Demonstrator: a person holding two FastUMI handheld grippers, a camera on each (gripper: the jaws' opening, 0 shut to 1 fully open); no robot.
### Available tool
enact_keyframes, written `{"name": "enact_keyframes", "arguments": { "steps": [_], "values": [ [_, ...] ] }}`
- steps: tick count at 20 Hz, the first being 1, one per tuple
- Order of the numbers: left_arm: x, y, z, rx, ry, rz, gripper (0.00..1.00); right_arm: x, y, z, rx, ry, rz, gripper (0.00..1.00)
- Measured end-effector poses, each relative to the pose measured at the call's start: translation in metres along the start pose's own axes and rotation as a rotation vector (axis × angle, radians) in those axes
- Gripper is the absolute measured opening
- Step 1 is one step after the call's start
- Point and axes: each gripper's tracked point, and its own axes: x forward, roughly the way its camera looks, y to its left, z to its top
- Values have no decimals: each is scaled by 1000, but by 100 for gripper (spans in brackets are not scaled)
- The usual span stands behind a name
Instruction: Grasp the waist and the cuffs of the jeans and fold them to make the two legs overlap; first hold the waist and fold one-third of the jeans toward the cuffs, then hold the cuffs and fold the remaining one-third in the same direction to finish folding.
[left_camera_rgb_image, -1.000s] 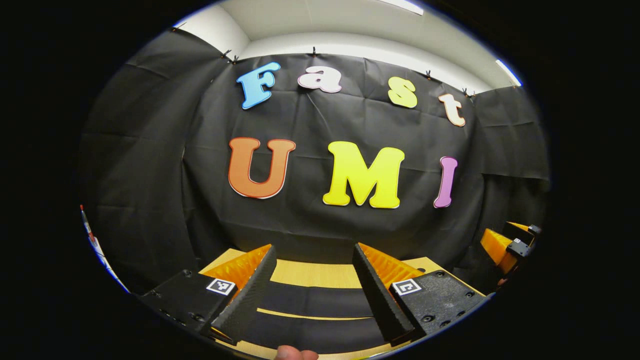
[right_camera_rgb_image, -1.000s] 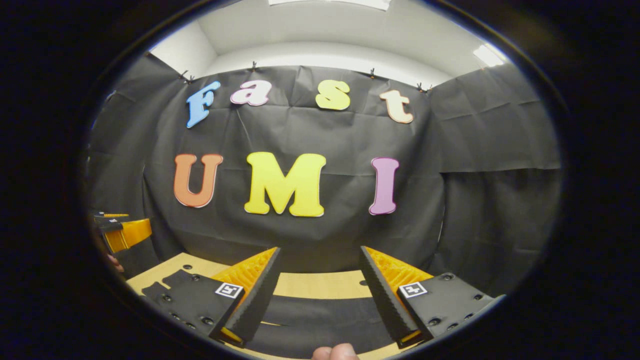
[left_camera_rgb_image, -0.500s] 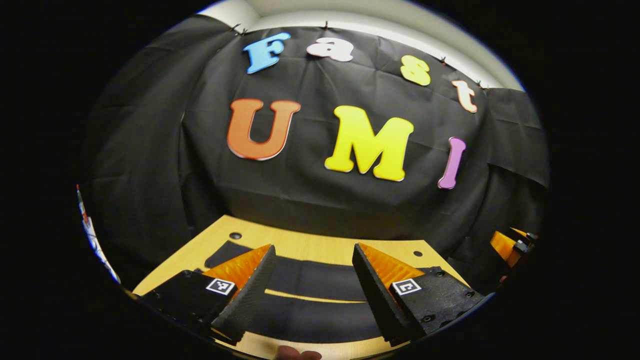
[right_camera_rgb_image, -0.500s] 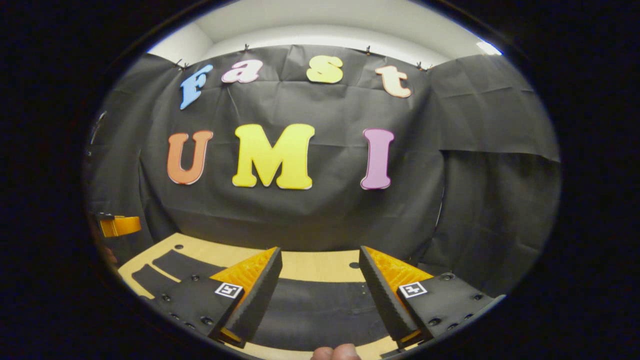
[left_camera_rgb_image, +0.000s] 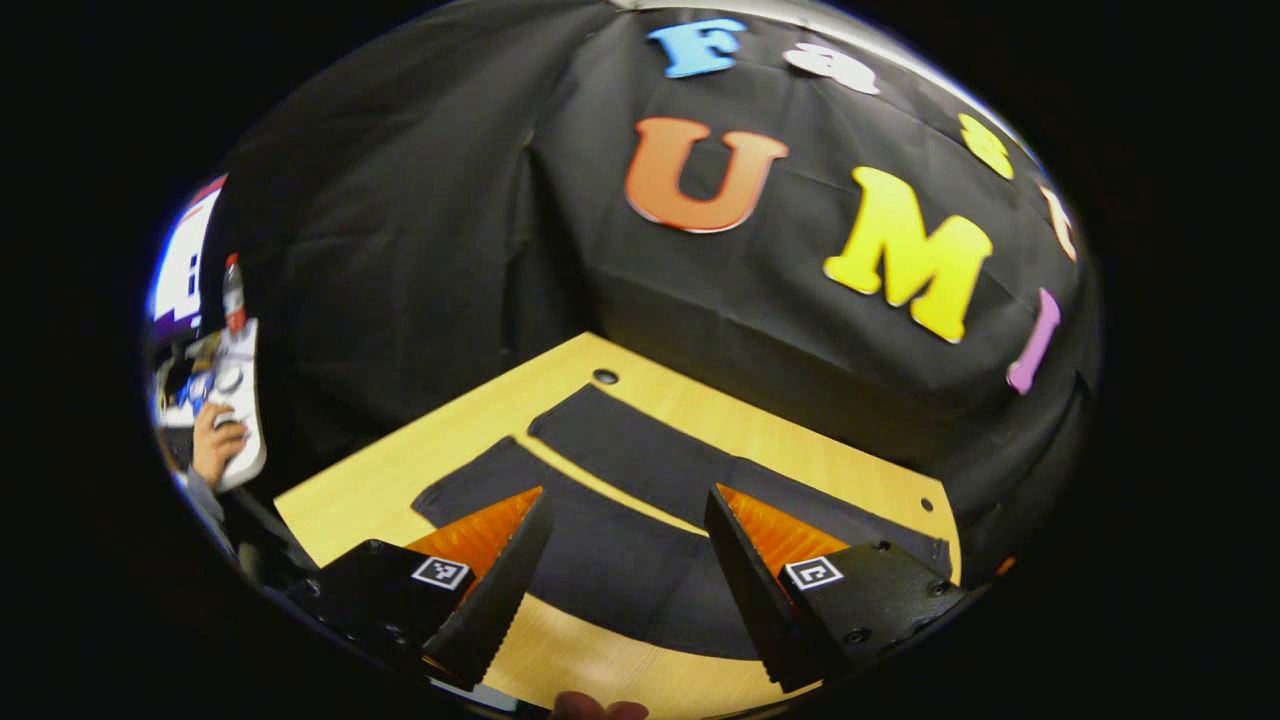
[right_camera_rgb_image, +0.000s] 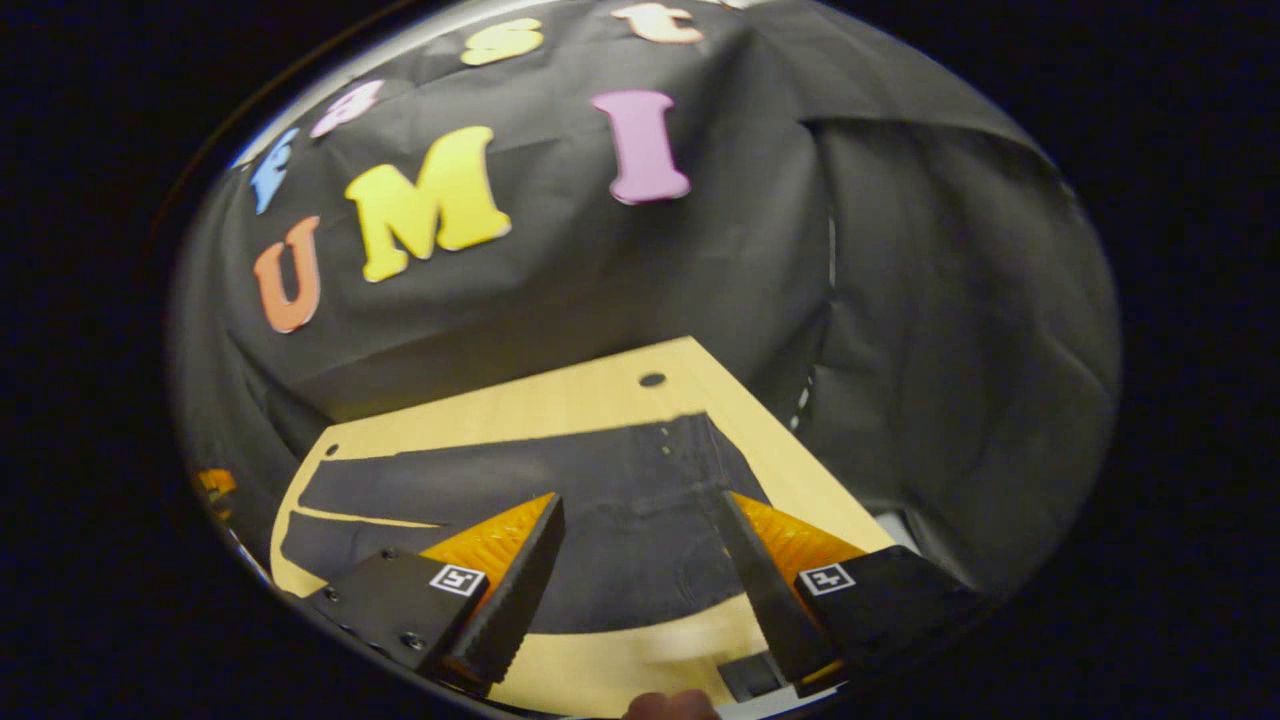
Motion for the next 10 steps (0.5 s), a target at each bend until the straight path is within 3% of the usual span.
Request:
{"name": "enact_keyframes", "arguments": {
  "steps": [1,2,4,5,7,8,10],
  "values": [
    [5,13,-7,-90,34,17,99,6,-11,-4,43,24,-21,100],
    [11,30,-13,-180,68,49,99,10,-20,-10,73,44,-39,94],
    [27,73,-31,-358,160,125,99,14,-29,-20,115,87,-55,100],
    [37,92,-42,-457,202,147,99,17,-29,-28,138,115,-52,93],
    [55,116,-56,-646,285,184,99,24,-30,-42,213,177,-53,98],
    [63,125,-62,-721,327,205,99,26,-30,-48,261,207,-63,94],
    [79,135,-68,-840,390,234,99,30,-34,-58,338,259,-94,98]
  ]
}}
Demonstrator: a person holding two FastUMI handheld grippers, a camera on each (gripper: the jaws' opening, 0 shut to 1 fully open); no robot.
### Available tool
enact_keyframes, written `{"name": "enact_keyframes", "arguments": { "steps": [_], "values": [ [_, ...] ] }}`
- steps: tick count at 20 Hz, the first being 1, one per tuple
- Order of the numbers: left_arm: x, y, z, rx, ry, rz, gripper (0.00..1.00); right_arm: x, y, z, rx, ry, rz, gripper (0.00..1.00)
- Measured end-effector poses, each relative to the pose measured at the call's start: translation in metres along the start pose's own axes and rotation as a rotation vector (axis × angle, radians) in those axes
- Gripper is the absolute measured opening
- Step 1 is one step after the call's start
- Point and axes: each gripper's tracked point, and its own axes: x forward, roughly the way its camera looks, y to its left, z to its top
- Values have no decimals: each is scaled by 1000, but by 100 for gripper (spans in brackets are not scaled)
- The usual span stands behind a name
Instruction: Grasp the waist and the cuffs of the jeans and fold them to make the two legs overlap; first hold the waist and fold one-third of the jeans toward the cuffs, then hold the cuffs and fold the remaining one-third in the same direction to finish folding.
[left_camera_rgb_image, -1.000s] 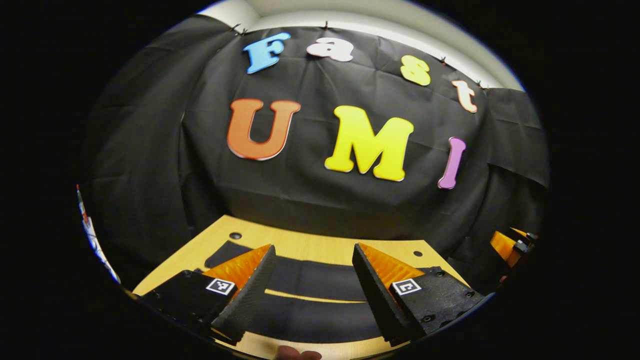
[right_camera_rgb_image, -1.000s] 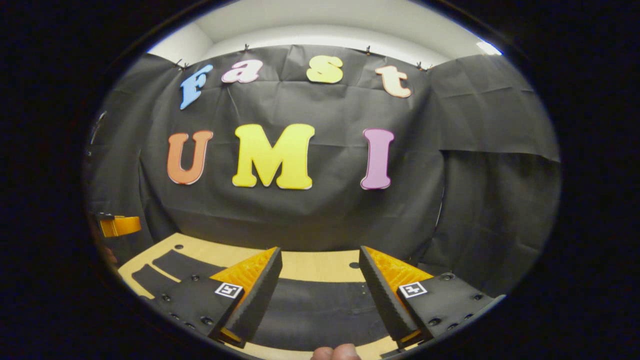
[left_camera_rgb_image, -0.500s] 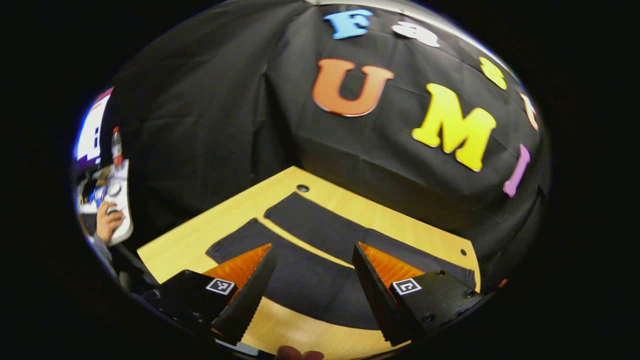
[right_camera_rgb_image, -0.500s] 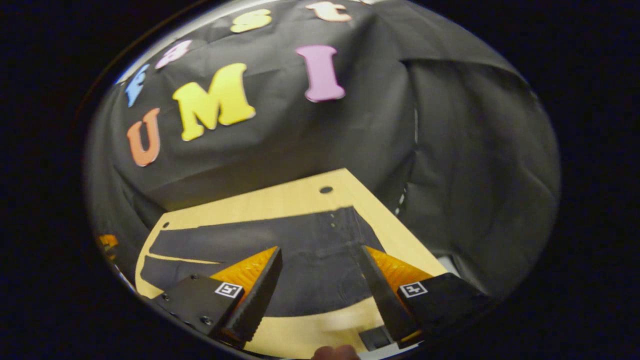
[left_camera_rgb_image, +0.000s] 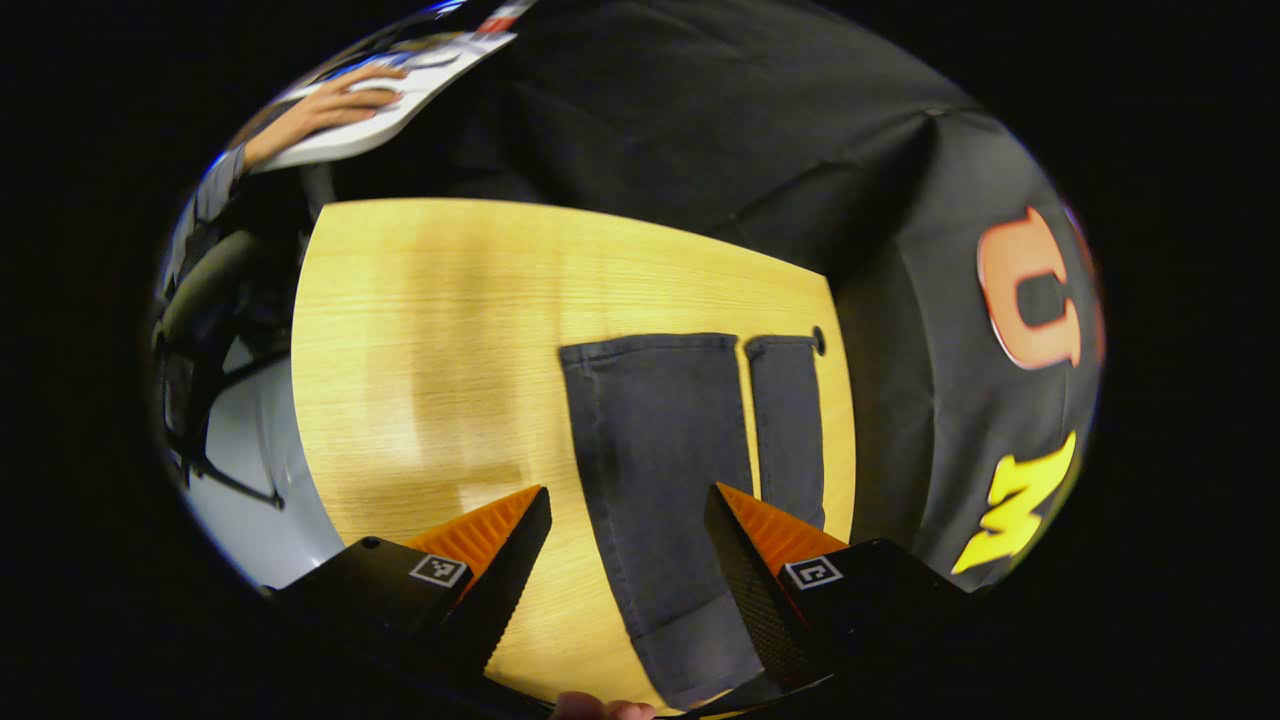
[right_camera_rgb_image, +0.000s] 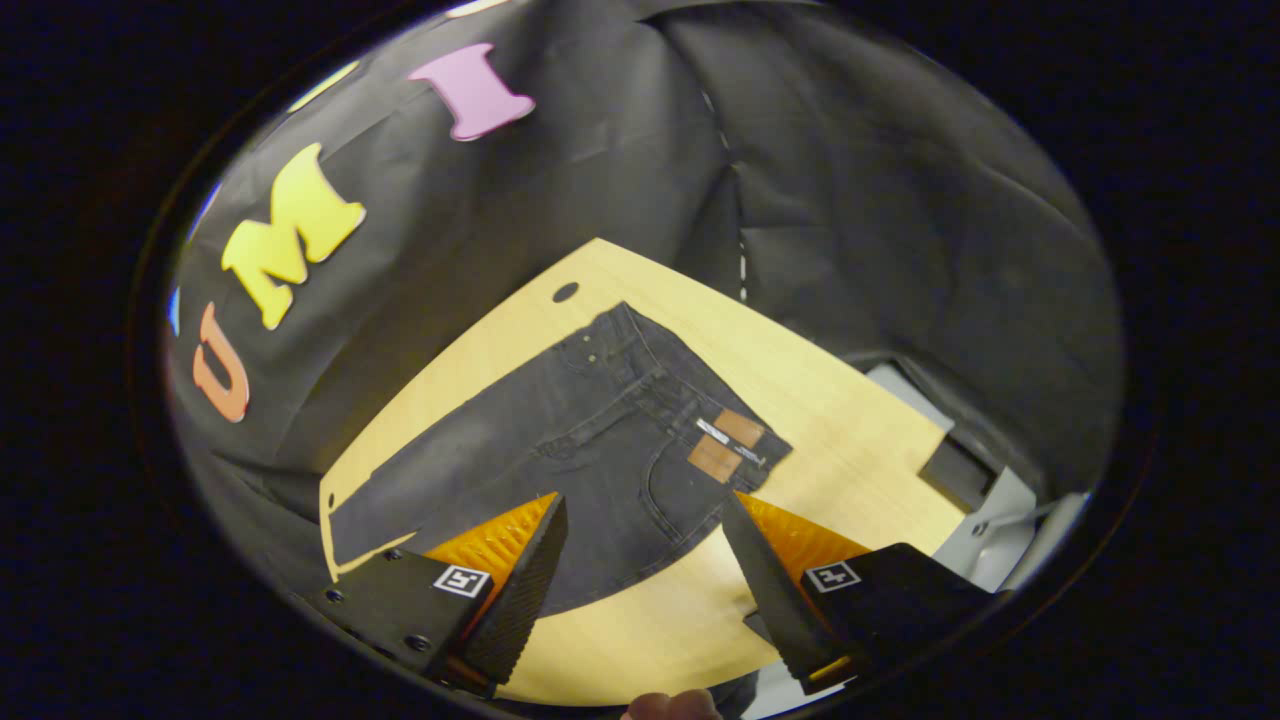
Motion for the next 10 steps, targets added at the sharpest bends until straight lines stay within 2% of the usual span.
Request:
{"name": "enact_keyframes", "arguments": {
  "steps": [6,9,10],
  "values": [
    [38,-2,41,-126,51,49,100,8,-21,12,153,56,-78,98],
    [51,-4,51,-124,59,97,99,12,-22,17,154,68,-97,98],
    [54,-5,53,-110,56,118,99,13,-21,19,150,71,-100,93]
  ]
}}
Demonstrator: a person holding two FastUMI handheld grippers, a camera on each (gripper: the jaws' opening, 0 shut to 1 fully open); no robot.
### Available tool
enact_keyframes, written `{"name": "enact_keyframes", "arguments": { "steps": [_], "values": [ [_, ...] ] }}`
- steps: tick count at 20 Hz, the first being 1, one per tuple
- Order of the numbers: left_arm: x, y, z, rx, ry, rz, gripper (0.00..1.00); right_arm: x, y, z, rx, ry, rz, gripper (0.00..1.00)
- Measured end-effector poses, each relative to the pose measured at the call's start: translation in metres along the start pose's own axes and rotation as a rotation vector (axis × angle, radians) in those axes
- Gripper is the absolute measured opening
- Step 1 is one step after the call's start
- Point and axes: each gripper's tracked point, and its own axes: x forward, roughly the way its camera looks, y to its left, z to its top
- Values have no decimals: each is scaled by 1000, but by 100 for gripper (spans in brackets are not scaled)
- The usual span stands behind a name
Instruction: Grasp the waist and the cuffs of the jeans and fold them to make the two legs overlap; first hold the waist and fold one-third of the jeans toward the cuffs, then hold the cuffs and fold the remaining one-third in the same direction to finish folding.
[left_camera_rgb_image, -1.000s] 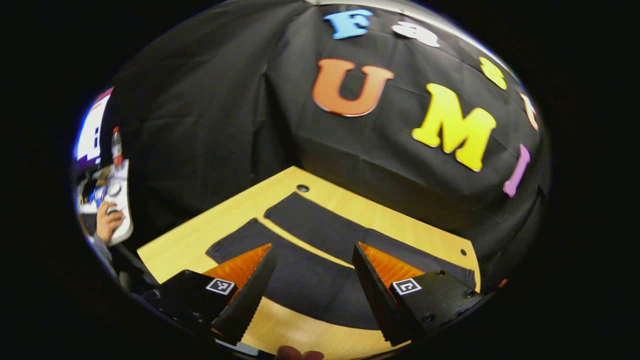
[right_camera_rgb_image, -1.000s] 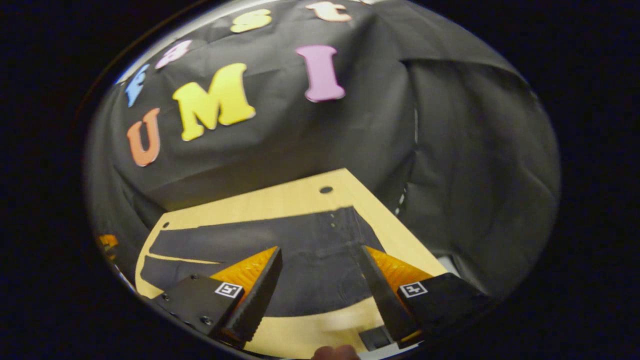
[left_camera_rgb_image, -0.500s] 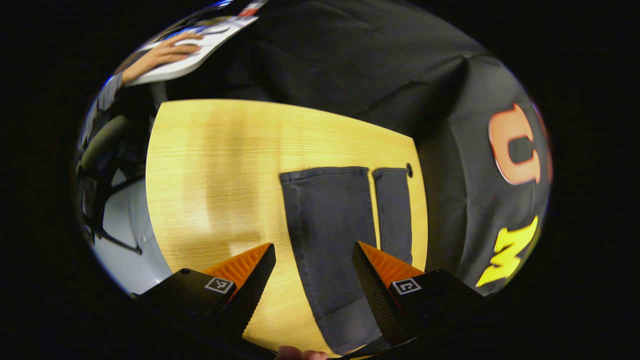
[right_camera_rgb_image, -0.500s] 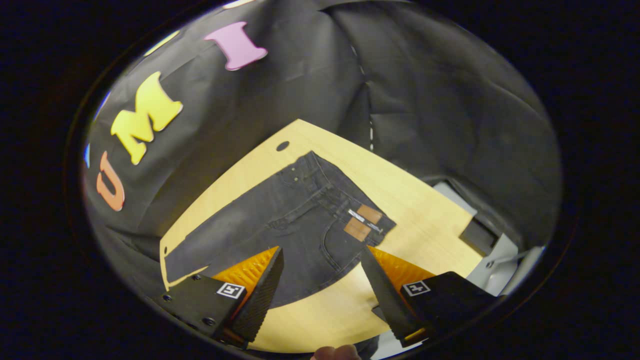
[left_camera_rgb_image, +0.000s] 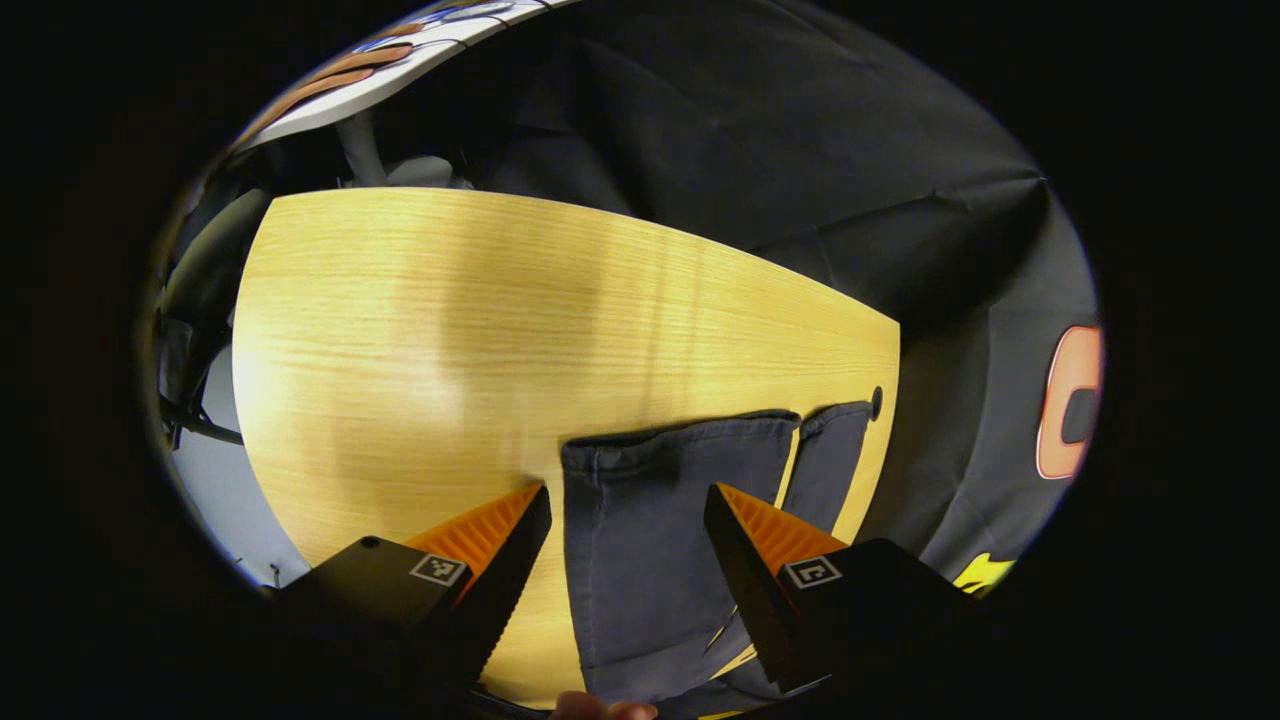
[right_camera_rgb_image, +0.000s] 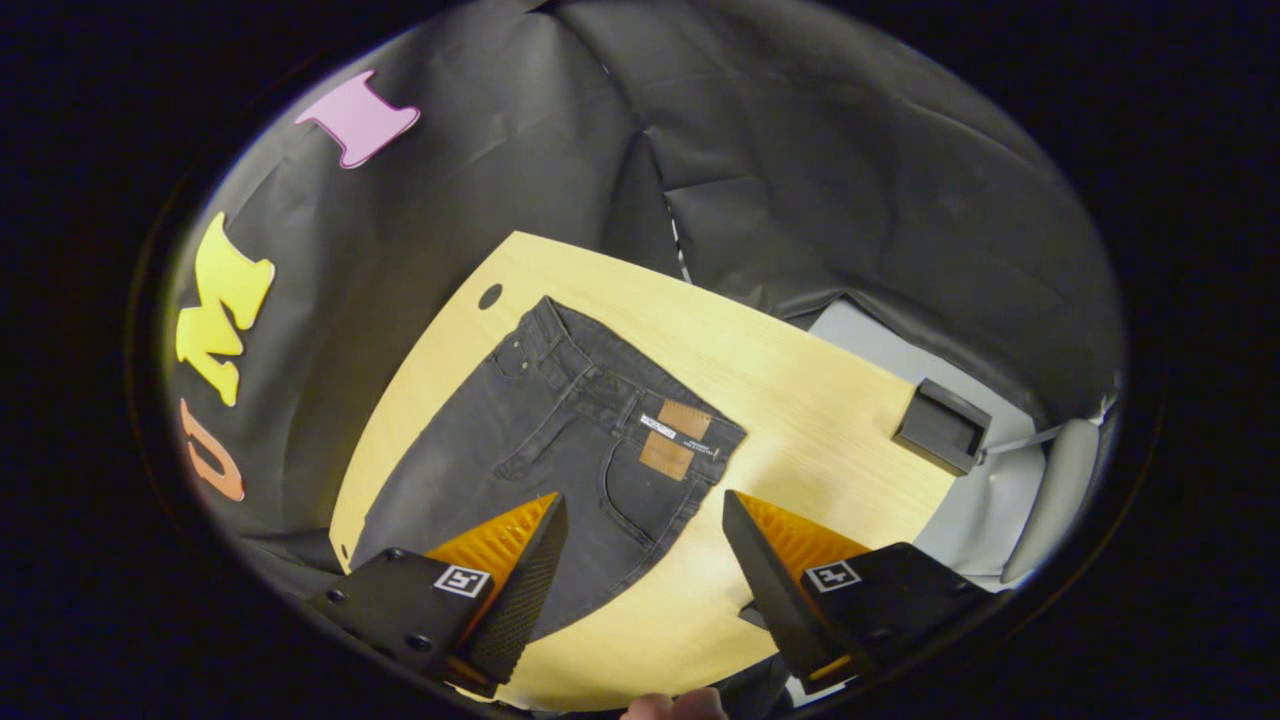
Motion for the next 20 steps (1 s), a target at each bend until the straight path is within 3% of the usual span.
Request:
{"name": "enact_keyframes", "arguments": {
  "steps": [1,6,10,13,14,17,20],
  "values": [
    [3,-3,2,18,-5,15,99,0,1,1,0,4,-2,98],
    [16,-18,2,66,43,79,99,8,-3,-1,5,35,-13,98],
    [23,-8,-2,147,77,234,98,20,-16,-2,11,61,-45,98],
    [18,1,1,196,83,300,90,24,-22,-1,22,70,-57,98],
    [17,9,2,205,87,325,85,26,-24,0,23,66,-59,98],
    [15,13,0,230,115,292,29,31,-28,1,37,67,-57,98],
    [15,9,-2,185,108,251,24,36,-31,1,53,72,-55,98]
  ]
}}
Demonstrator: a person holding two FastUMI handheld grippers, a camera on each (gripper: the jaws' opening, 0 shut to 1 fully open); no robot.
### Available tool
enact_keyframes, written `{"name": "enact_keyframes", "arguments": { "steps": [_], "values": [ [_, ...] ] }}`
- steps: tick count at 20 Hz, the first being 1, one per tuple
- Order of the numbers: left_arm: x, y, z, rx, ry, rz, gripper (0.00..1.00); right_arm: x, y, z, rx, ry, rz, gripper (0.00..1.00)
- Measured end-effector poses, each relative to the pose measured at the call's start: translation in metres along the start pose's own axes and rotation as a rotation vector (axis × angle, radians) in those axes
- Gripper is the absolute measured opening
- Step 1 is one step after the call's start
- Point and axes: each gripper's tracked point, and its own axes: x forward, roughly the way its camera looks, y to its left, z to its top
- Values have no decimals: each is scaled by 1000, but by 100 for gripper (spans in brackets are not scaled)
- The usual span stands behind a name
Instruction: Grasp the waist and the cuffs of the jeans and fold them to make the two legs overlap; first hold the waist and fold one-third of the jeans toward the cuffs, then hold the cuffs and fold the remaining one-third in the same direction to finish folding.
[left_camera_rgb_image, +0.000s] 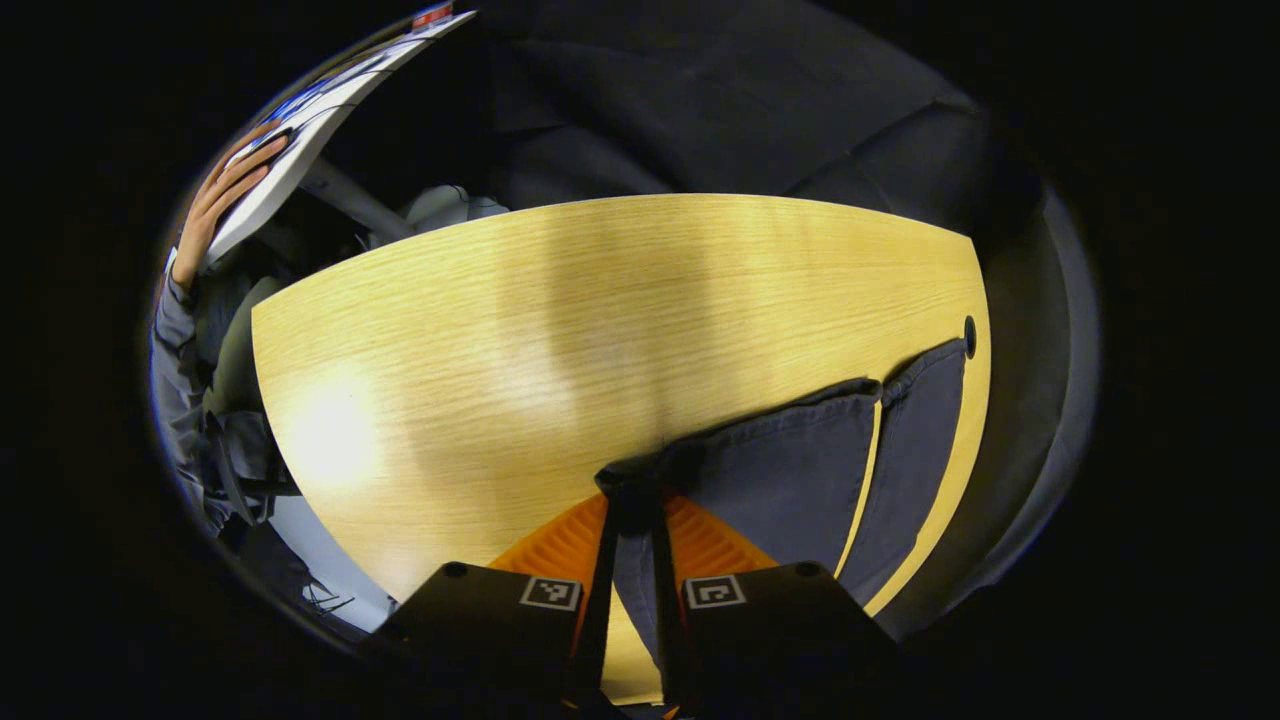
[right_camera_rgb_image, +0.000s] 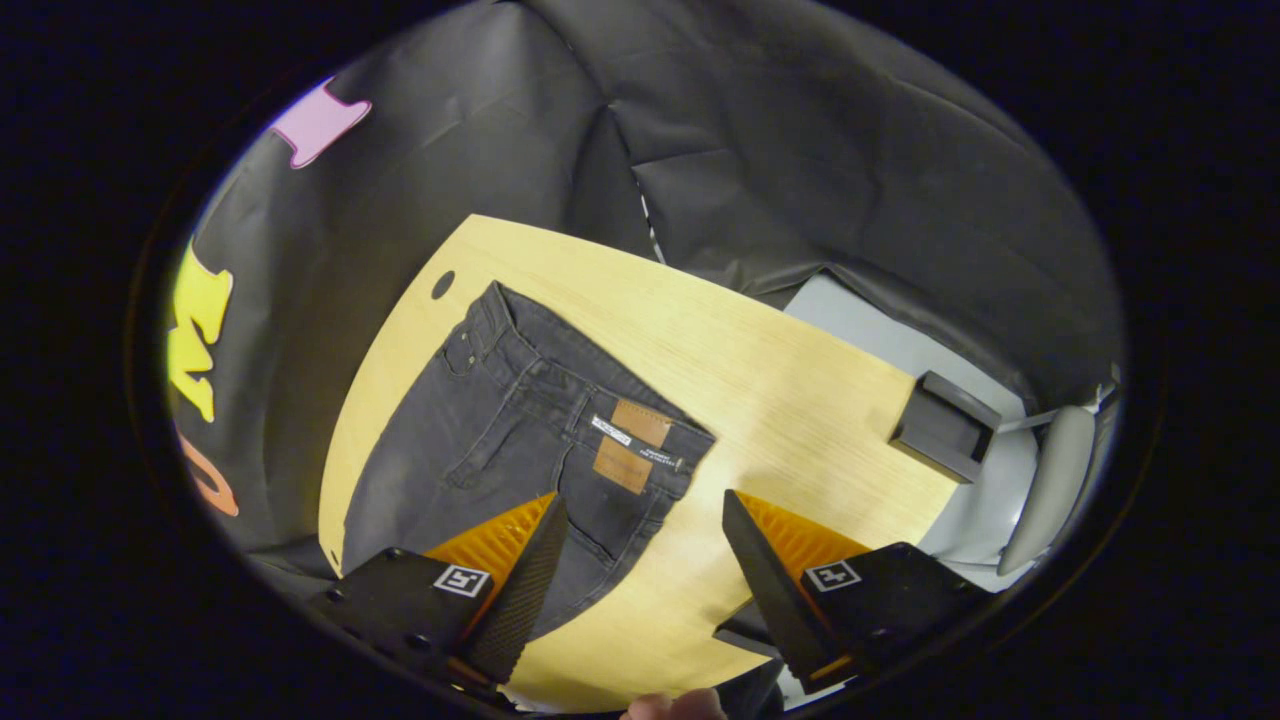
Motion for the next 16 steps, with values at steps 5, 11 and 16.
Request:
{"name": "enact_keyframes", "arguments": {
  "steps": [5,11,16],
  "values": [
    [-2,-16,-7,-20,-37,-97,6,5,1,-5,78,59,56,98],
    [-10,-29,-13,-78,-43,-178,4,32,-8,8,294,100,71,93],
    [-9,-38,-14,-98,-45,-205,4,48,15,9,277,109,53,94]
  ]
}}
